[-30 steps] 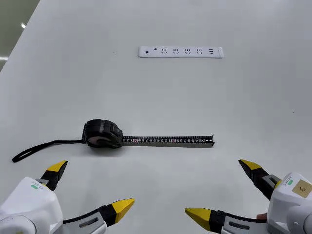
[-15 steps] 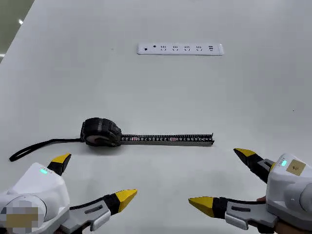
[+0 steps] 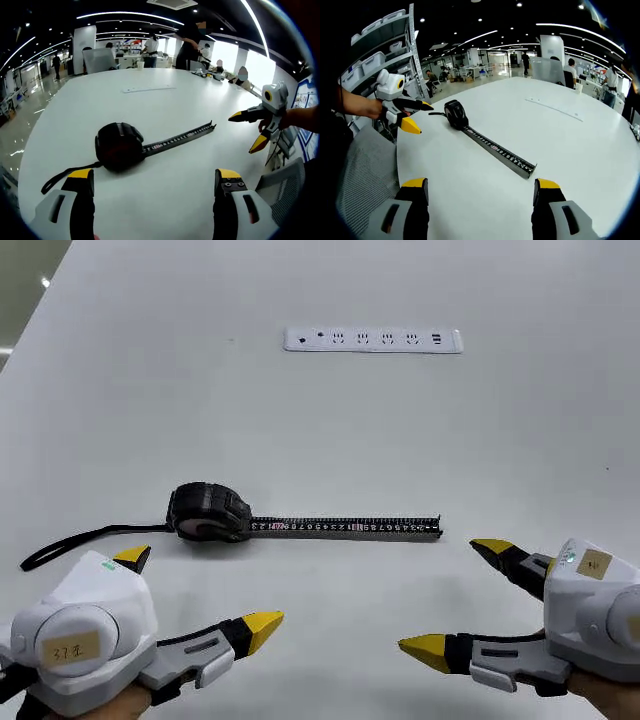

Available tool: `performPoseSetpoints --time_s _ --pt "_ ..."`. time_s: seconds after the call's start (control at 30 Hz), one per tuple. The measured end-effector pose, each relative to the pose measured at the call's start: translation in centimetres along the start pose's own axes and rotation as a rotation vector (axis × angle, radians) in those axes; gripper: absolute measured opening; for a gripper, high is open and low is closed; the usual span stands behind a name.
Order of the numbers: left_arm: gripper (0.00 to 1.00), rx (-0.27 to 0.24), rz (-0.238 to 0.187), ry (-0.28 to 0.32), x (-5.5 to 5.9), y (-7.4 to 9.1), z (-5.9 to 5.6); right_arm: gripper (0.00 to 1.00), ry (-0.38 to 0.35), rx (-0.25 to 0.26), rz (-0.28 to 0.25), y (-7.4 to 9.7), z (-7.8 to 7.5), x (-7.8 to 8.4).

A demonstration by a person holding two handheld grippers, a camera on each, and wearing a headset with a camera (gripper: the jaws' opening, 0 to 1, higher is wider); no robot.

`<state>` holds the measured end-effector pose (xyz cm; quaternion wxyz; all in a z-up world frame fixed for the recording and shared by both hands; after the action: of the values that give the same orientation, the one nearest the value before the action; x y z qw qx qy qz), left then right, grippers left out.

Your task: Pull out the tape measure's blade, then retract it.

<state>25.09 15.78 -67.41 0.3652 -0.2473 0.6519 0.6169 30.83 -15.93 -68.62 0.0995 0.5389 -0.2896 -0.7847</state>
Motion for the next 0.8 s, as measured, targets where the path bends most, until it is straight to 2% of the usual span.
performPoseSetpoints --time_s 0.43,0.8 --pt "0.96 -0.032 0.015 0.038 -0.4 -1.7 0.9 0.74 0.076 -0.038 0.054 -0.2 -2.1 -0.4" --pt "0.93 -0.067 0.018 0.088 -1.4 -3.2 1.4 0.63 0.132 -0.070 0.095 -0.7 -4.5 -0.8"
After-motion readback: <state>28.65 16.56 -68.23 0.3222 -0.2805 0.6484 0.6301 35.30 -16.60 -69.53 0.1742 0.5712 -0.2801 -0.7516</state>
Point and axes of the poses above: the centre of the closed fingertips' face, and the gripper's own axes: y roughly backward along the fingers, z roughly to its left, x roughly out of its underside, the point moved 10 cm from there along y, roughly backward along the fingers, and after that the axes turned 11 degrees about -x, right-handed, at the moved point
